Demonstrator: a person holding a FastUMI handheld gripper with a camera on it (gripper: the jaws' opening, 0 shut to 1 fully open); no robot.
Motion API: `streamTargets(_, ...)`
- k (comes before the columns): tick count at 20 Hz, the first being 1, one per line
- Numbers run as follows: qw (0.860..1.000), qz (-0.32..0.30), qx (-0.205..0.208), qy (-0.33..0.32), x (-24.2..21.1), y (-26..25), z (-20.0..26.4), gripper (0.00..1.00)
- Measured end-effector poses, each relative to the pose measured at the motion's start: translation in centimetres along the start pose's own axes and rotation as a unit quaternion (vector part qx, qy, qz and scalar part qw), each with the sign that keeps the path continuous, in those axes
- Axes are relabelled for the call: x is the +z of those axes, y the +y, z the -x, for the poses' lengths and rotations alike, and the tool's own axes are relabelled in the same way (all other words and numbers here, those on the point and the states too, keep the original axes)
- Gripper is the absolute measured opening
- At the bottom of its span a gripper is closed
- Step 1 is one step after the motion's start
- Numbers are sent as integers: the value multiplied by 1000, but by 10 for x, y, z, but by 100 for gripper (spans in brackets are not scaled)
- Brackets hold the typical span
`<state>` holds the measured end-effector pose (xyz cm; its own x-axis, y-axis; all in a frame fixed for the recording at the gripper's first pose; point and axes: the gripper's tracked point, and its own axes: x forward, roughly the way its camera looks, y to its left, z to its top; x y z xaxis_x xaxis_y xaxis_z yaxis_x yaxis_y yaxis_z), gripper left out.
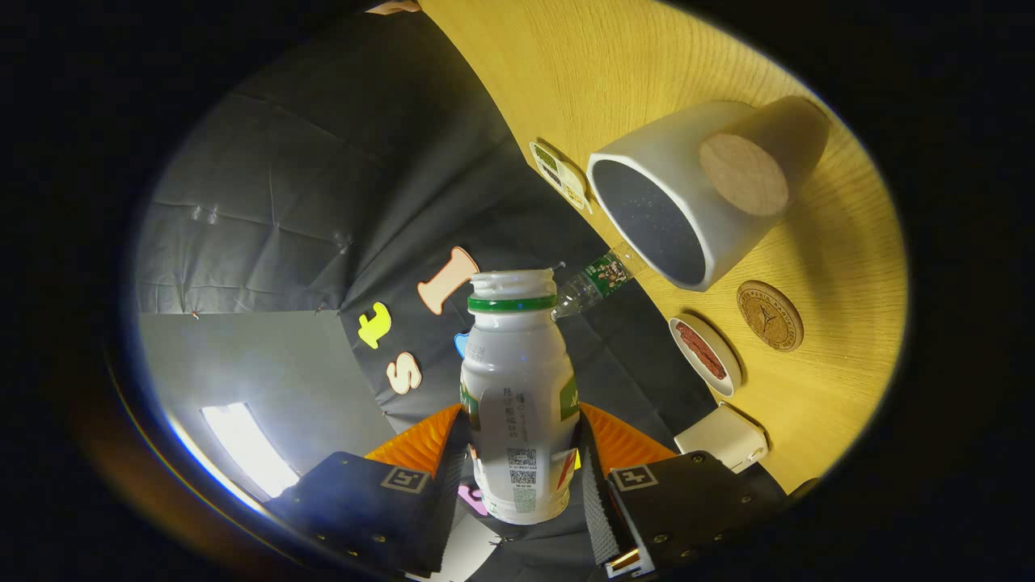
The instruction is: Take the bottle from table, then pour the juice into the cup, finally place the bottle on the coaster
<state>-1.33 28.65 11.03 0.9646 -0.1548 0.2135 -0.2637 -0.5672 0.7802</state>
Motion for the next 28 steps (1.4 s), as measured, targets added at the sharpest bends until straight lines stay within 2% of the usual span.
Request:
streamTargets(12,999,-42,-16,-12,6,-8,-3,67)
streamTargets(20,999,-42,-24,-20,9,-14,1,67)
streamTargets(24,996,75,-51,-13,3,-36,1,67)
streamTargets(26,986,155,-67,-10,5,-44,0,67)
streamTargets(28,968,243,-61,-3,2,-43,0,66)
